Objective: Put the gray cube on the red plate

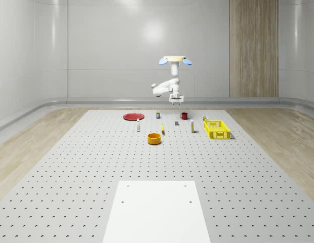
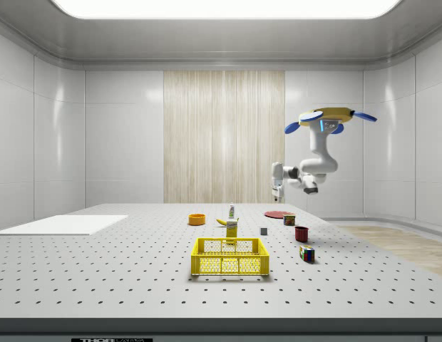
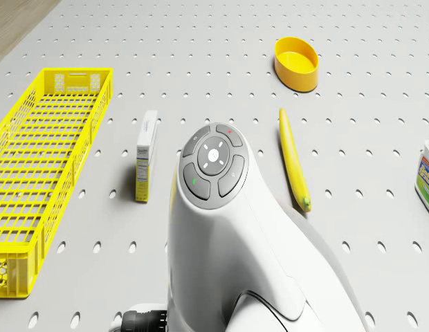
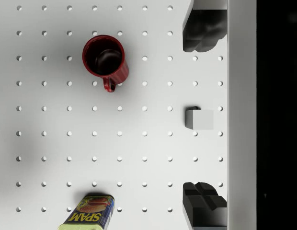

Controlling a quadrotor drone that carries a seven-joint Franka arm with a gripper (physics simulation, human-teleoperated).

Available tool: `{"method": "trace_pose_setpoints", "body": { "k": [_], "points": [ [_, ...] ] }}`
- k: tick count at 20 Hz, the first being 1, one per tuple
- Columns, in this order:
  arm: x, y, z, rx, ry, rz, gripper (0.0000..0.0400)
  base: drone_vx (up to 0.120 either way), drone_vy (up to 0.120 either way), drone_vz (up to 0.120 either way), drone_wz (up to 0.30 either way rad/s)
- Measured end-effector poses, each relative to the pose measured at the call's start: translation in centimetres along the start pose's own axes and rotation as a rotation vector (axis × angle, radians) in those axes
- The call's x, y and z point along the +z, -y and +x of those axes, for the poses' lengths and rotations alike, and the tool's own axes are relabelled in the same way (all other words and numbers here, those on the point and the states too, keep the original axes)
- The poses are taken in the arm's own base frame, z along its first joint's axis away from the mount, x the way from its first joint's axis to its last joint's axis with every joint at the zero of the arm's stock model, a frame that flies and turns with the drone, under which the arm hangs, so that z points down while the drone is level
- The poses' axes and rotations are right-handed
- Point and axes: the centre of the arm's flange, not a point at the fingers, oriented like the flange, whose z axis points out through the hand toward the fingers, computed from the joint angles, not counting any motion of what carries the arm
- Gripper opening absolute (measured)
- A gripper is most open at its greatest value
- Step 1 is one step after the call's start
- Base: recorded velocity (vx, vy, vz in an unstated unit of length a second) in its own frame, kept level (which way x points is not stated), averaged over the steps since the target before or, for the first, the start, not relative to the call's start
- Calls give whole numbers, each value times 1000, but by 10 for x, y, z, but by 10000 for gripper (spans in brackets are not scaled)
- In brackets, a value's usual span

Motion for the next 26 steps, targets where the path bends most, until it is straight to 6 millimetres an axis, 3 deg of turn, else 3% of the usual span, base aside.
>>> {"method": "trace_pose_setpoints", "body": {
  "k": [14,23,26],
  "points": [
    [0,0,0,0,0,0,400,120,-6,-120,0],
    [0,0,0,0,-1,0,400,4,-18,-107,0],
    [0,0,0,0,-1,0,400,93,0,-120,0]
  ]
}}
